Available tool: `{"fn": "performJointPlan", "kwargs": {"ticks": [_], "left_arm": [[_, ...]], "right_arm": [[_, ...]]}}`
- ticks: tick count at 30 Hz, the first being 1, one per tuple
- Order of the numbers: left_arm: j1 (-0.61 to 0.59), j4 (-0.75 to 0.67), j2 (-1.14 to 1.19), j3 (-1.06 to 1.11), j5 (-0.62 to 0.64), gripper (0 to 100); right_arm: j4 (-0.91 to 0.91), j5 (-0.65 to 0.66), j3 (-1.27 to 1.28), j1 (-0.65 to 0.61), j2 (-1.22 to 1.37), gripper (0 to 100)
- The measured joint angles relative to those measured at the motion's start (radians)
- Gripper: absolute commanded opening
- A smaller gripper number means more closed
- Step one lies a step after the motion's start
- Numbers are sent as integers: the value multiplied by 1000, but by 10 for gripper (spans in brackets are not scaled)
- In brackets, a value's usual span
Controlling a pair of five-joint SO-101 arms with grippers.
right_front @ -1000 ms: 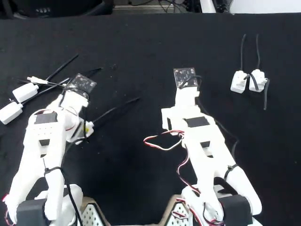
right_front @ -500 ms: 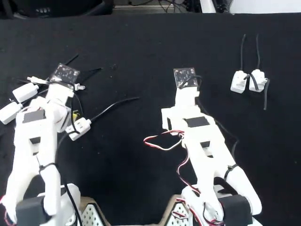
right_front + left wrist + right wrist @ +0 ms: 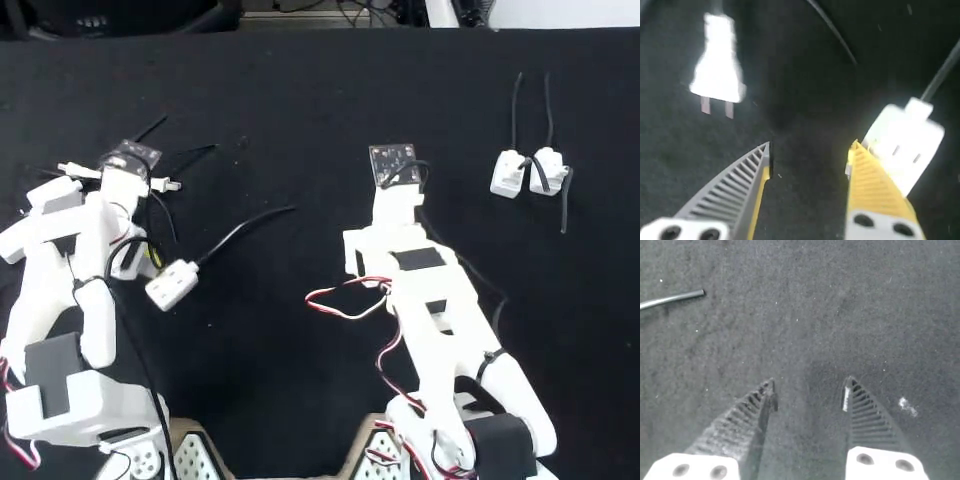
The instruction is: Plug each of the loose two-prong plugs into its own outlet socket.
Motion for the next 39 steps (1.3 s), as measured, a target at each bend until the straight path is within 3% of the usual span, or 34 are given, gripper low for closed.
{"fn": "performJointPlan", "kwargs": {"ticks": [8, 17, 23, 29, 33, 39], "left_arm": [[3, 160, 0, 12, -86, 252], [150, 262, 0, 21, -87, 252], [150, 262, 0, 14, -91, 252], [103, 190, 3, -129, -54, 255], [198, 183, 3, -155, 58, 253], [354, 83, 68, -153, 98, 253]], "right_arm": [[0, 0, 0, 0, 0, 204], [0, 0, 0, 0, 0, 204], [0, 0, 0, 0, 0, 204], [0, 0, 0, 0, 0, 204], [0, 0, 0, 0, 0, 204], [0, 0, 0, 0, 0, 204]]}}
